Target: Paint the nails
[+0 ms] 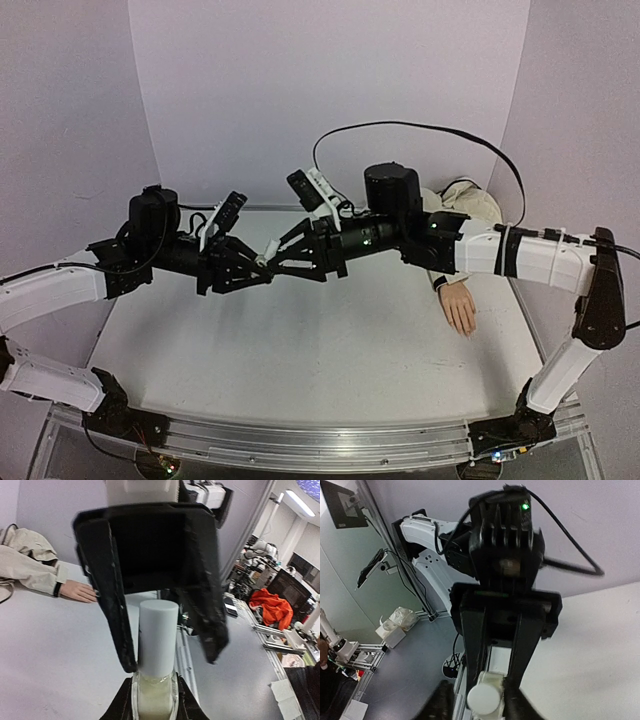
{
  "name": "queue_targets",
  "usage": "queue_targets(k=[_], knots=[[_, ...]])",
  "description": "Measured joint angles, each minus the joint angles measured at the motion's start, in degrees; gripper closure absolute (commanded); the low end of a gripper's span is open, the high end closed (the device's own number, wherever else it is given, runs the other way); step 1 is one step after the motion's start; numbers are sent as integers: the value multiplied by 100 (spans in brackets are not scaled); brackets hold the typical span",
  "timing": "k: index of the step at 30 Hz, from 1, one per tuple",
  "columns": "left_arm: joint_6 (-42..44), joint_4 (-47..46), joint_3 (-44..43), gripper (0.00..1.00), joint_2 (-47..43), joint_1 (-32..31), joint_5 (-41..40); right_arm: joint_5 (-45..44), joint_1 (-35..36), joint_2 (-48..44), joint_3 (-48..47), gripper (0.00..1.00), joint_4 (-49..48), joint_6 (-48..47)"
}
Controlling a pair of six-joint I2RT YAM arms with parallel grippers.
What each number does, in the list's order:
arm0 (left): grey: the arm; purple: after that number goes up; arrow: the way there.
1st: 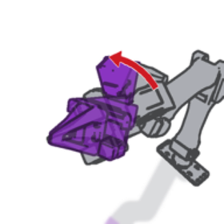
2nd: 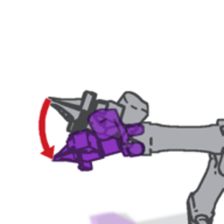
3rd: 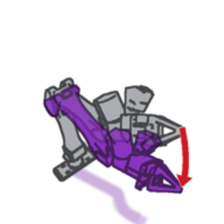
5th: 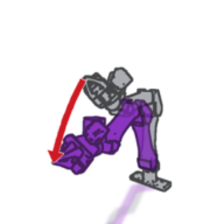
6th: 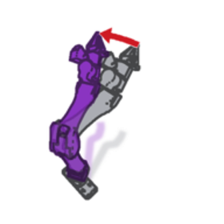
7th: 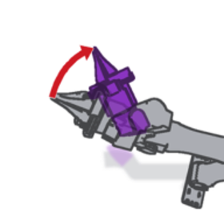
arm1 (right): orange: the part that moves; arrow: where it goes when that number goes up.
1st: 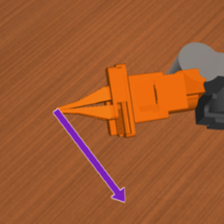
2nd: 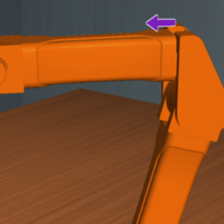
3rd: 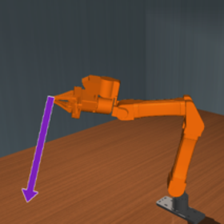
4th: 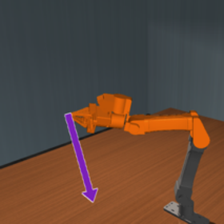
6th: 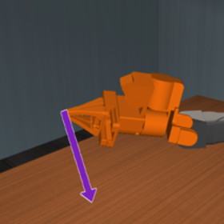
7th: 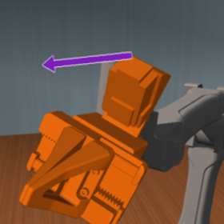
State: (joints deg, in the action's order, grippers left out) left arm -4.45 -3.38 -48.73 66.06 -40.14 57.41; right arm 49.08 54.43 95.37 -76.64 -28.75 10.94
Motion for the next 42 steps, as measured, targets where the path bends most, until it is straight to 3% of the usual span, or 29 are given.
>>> queue_targets(k=[2,3,11,16,24,36,42], knots=[[17,-125,0,100,0,92,-326,-289,2,-37,7,21,236,131],[46,-140,0,100,-2,118,-551,-564,0,-57,4,17,374,190],[632,-166,280,100,-160,129,-2470,-1729,-101,-120,-48,13,1193,1005],[918,-118,391,100,-173,118,-3042,-1926,-114,-107,-415,19,1620,1276],[1049,-114,409,100,-197,111,-3174,-1943,-114,505,-1508,25,1915,1392],[1056,-109,422,100,-240,83,-3163,-1867,-114,1106,-2098,53,2500,1379],[1058,-109,422,100,-240,81,-3163,-1775,-114,1163,-2267,61,2524,1360]])
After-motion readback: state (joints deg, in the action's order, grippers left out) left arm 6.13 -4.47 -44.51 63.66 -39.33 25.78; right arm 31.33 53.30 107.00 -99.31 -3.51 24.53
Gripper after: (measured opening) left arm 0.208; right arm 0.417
